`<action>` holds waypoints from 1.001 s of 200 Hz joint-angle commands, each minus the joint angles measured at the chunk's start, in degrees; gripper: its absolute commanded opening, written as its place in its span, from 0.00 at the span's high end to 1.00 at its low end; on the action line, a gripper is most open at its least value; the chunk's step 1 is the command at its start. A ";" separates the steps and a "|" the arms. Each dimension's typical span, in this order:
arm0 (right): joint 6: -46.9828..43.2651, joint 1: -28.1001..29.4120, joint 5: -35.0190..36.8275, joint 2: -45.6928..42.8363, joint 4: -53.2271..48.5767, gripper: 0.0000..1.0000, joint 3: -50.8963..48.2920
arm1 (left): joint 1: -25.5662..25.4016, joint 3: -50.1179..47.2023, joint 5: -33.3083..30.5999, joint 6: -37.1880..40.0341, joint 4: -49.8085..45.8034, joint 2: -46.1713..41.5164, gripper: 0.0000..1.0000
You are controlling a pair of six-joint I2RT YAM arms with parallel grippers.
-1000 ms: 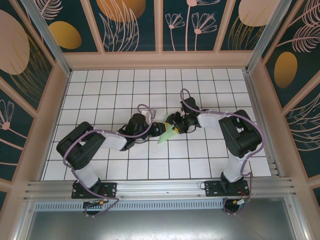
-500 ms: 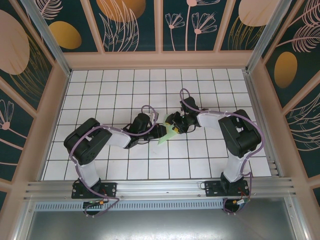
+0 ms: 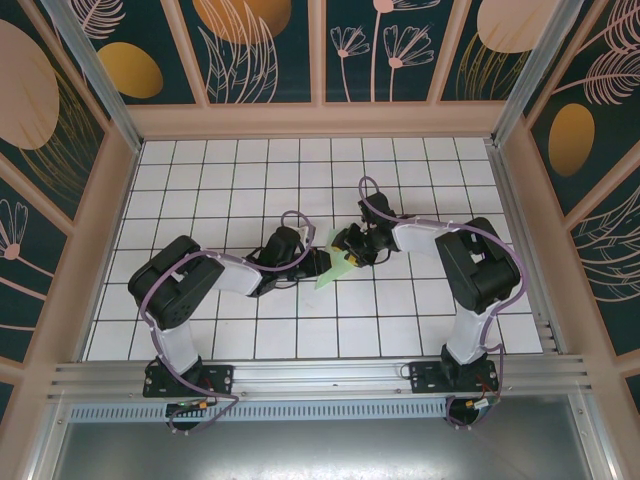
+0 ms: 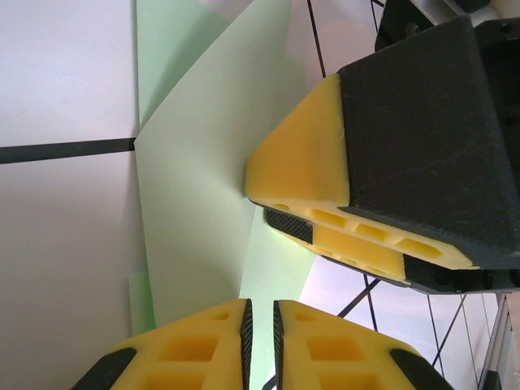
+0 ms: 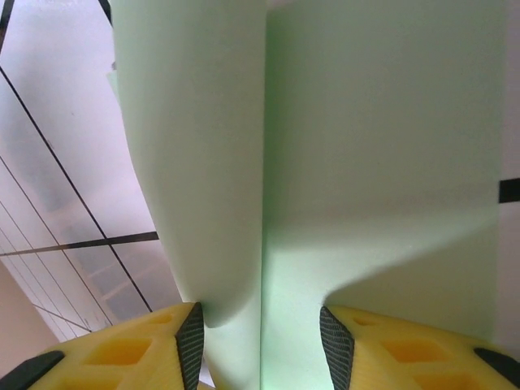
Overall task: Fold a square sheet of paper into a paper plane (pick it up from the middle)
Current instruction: Fourth fold the wing at the center of the table.
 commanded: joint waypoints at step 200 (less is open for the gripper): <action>0.72 0.63 11.31 11.03 -10.40 0.61 -3.48 | 0.42 1.25 1.14 2.36 -1.08 -3.75 0.79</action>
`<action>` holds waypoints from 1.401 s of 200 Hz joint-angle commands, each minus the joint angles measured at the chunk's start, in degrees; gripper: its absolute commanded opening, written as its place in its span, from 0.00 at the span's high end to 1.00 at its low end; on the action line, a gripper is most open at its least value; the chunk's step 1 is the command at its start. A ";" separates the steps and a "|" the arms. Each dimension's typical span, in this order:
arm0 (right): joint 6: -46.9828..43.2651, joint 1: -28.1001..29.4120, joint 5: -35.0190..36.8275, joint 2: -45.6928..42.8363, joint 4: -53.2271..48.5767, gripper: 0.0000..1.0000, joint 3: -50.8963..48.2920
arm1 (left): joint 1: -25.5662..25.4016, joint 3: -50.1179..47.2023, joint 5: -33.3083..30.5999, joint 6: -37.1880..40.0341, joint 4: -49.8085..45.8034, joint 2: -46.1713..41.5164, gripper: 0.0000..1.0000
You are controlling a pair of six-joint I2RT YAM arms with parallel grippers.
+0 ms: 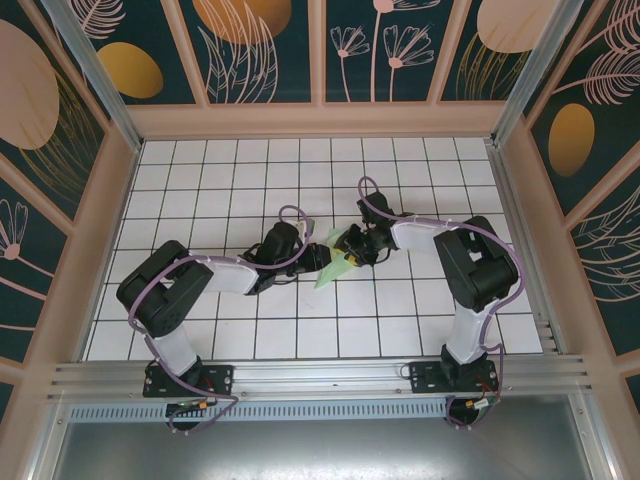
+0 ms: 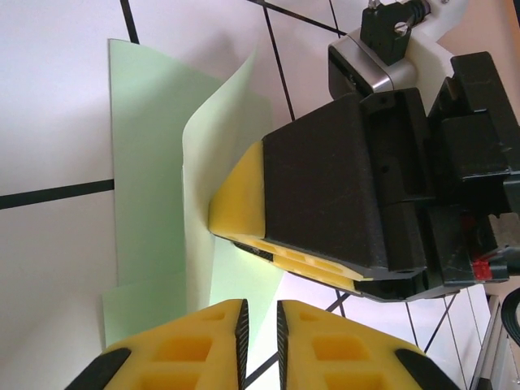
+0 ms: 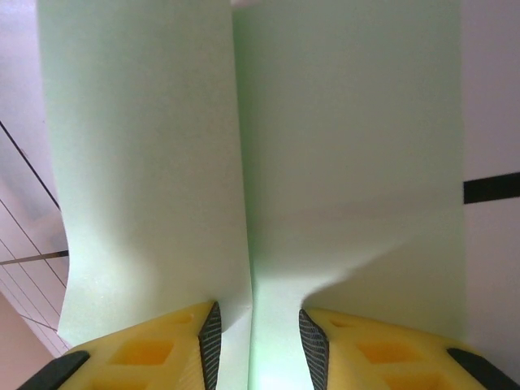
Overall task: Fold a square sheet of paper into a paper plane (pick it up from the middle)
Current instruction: Fourth fold the wing at the center of the table.
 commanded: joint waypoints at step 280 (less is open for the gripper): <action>2.70 0.58 11.59 11.77 -8.67 0.68 -6.56 | 0.36 4.28 -2.54 1.45 -6.27 7.02 0.93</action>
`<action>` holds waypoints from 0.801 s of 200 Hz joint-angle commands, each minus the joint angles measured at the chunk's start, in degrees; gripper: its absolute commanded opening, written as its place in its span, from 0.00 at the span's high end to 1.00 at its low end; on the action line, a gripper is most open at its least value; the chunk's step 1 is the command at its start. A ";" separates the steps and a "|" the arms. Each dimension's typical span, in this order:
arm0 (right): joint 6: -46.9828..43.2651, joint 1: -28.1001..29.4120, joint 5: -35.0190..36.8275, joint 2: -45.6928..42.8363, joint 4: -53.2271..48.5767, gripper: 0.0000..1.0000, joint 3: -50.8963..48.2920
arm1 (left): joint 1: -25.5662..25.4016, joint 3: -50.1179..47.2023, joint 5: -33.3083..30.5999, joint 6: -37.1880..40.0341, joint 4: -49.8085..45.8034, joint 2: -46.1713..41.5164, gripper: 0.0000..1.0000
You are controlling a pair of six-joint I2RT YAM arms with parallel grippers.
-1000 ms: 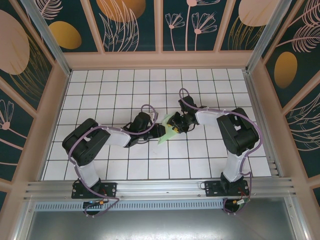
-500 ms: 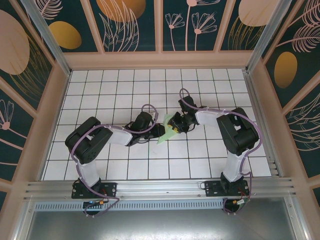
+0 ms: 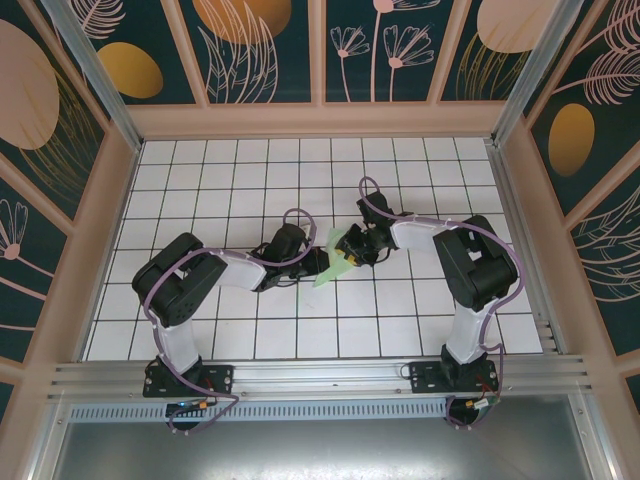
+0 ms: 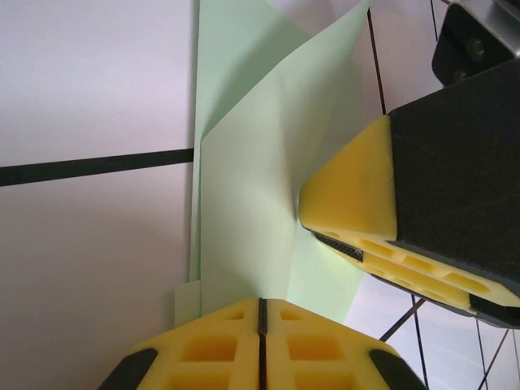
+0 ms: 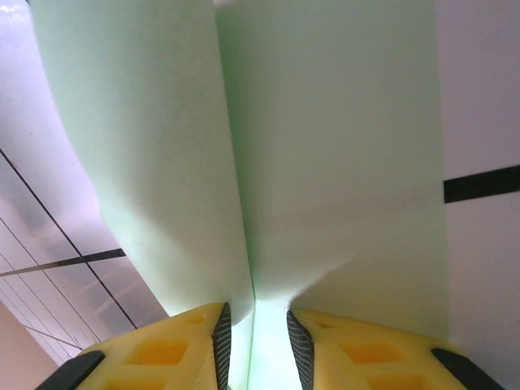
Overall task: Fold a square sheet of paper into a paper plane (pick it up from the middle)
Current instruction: Fourth fold the wing at the center of the table.
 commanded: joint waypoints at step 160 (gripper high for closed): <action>1.32 0.61 10.44 10.68 -8.27 0.69 -6.51 | 0.34 2.49 -0.92 1.24 -7.23 2.42 0.99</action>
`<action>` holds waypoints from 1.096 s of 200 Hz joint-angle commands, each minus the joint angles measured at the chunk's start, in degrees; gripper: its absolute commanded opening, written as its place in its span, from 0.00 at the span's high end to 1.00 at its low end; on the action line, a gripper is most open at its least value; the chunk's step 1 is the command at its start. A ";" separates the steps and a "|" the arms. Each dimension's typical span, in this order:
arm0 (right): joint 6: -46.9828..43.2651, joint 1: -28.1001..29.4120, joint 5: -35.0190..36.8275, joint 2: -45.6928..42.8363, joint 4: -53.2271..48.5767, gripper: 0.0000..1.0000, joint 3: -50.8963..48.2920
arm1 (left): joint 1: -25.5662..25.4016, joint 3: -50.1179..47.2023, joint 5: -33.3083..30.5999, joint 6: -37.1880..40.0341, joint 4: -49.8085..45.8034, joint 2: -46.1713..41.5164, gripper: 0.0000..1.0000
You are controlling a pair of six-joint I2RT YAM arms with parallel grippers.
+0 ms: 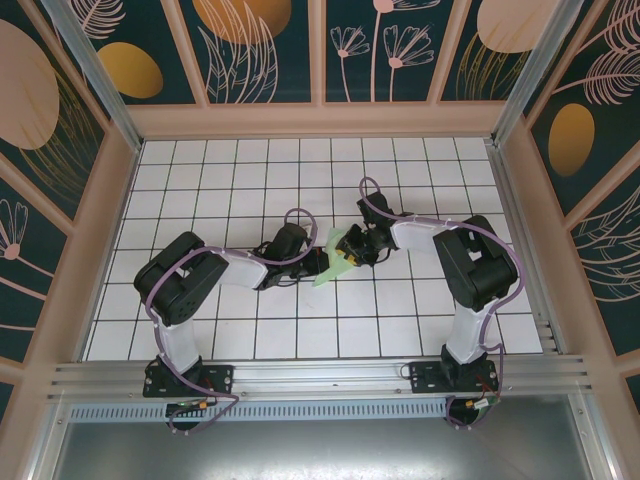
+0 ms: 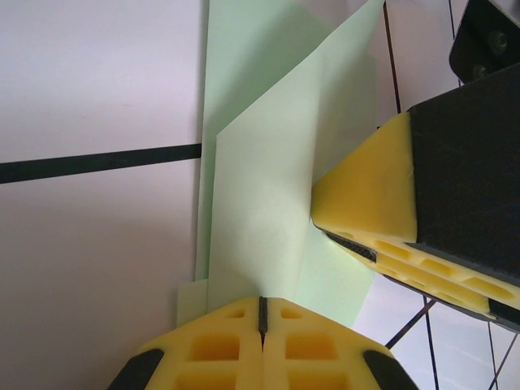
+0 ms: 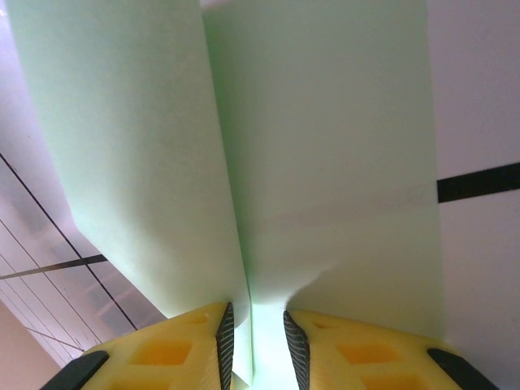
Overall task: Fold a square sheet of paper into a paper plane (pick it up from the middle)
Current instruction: Fourth fold the wing at the center of the table.
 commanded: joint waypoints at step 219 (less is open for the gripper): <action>-23.65 -1.22 -7.58 -10.69 10.64 1.00 -6.19 | 0.56 -1.76 0.76 9.47 -14.32 -2.15 1.00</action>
